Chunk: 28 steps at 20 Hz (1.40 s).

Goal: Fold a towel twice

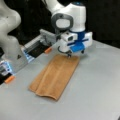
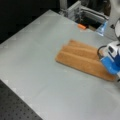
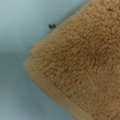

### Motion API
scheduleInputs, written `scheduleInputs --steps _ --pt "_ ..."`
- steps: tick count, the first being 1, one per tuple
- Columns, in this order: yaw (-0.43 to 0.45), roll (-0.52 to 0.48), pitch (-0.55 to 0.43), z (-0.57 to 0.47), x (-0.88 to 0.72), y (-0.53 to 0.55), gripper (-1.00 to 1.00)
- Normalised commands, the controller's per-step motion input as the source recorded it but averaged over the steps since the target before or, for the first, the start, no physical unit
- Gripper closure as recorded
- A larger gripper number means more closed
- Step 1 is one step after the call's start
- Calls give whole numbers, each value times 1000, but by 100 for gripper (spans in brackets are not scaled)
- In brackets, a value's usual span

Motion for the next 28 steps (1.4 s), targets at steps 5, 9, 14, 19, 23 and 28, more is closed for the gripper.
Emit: scheduleInputs --steps 5,9,14,19,23,28 --pt "90 -180 26 -81 201 222 -100" --pt "75 -161 -28 -107 205 159 -100" --pt "-6 -128 -49 -121 179 155 -100" --pt "-67 -135 -33 -190 107 146 -100" --pt "-56 -148 -26 -185 40 124 -100" --pt "-42 -158 -47 -180 41 102 100"
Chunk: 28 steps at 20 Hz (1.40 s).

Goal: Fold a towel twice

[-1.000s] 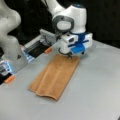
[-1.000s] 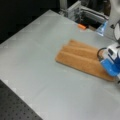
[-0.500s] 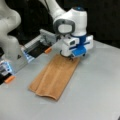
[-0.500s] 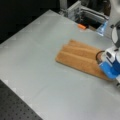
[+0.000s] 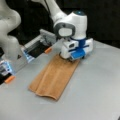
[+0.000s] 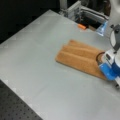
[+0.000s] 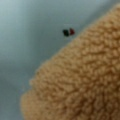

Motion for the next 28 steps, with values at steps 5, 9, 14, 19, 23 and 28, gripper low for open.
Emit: scheduleInputs --steps 5,9,14,19,23,28 --pt "-47 -163 -83 -172 53 82 100" --pt "-65 -178 -92 -176 51 99 100" --pt "-42 -187 -102 -162 46 132 100" --pt "5 -176 -90 -126 14 136 100" --pt "51 -156 -31 -45 -50 95 100" --pt "149 -146 77 136 -116 -9 100"
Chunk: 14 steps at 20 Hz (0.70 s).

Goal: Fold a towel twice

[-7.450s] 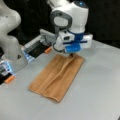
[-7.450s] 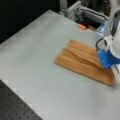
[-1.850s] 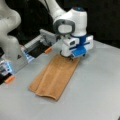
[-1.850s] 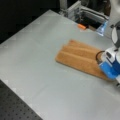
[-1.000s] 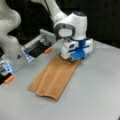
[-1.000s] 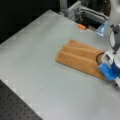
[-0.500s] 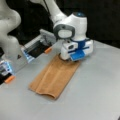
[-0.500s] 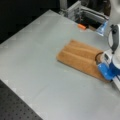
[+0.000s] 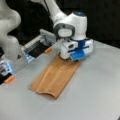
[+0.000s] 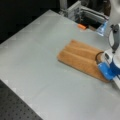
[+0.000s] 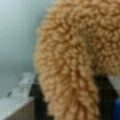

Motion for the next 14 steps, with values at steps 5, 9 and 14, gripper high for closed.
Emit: scheduleInputs --steps 5,9,14 --pt "251 -49 115 281 -114 -218 100" --pt "228 74 118 242 -78 -394 100" --pt "139 88 79 144 -84 -406 100"
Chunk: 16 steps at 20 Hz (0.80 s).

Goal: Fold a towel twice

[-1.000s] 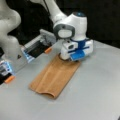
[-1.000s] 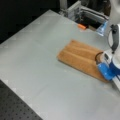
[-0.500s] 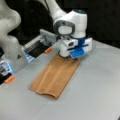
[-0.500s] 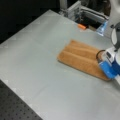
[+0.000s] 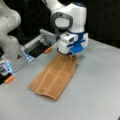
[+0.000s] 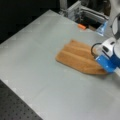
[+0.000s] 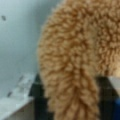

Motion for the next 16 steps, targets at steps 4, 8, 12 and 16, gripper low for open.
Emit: scheduleInputs --steps 4,8,12,16 --pt "98 124 75 60 -131 -262 100" --pt "238 174 178 212 -169 -374 100" --pt "169 157 154 249 -172 -482 100" --pt "134 150 109 170 -183 -458 100"
